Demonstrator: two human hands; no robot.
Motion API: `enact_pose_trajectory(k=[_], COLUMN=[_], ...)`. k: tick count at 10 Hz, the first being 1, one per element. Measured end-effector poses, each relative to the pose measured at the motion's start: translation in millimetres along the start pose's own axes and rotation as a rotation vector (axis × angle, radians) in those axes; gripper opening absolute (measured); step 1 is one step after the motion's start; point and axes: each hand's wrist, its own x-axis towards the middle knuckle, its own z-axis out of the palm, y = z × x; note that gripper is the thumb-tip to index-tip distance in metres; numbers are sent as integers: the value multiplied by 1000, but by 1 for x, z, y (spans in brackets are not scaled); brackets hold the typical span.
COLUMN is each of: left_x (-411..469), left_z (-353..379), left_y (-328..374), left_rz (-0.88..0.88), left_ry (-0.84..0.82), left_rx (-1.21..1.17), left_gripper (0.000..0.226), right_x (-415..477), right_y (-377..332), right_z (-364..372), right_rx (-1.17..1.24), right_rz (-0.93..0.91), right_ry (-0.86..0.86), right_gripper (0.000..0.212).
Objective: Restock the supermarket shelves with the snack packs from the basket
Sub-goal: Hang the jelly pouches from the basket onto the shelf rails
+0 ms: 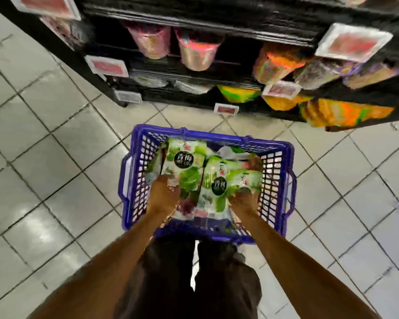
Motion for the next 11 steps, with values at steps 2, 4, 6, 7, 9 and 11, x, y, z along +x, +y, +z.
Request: enact_pose_trajectory(k=[2, 4, 6, 7, 9, 11], left_x=[44, 44, 53, 42, -21, -122], left_z=[36, 95, 99, 94, 21, -71], left_y=[12, 38, 43, 36, 57, 160], left_rz=[297, 168, 37, -15, -136, -96], left_ry=[152, -111, -235, -235, -118, 50], left_rx=[227, 401, 369, 177, -504, -913], left_gripper=[23, 38, 23, 25, 25, 51], right_x=[77, 95, 83, 68, -7, -133], right_y=[35, 35, 45, 47, 12, -56], right_z=[6, 13, 3, -2, -36, -132], right_rx=[-74, -56, 139, 225, 640, 906], right_rz=[268, 337, 256, 203, 15, -89], right_ry=[261, 244, 139, -1, -111, -287], right_gripper=[49, 87, 107, 113, 80, 93])
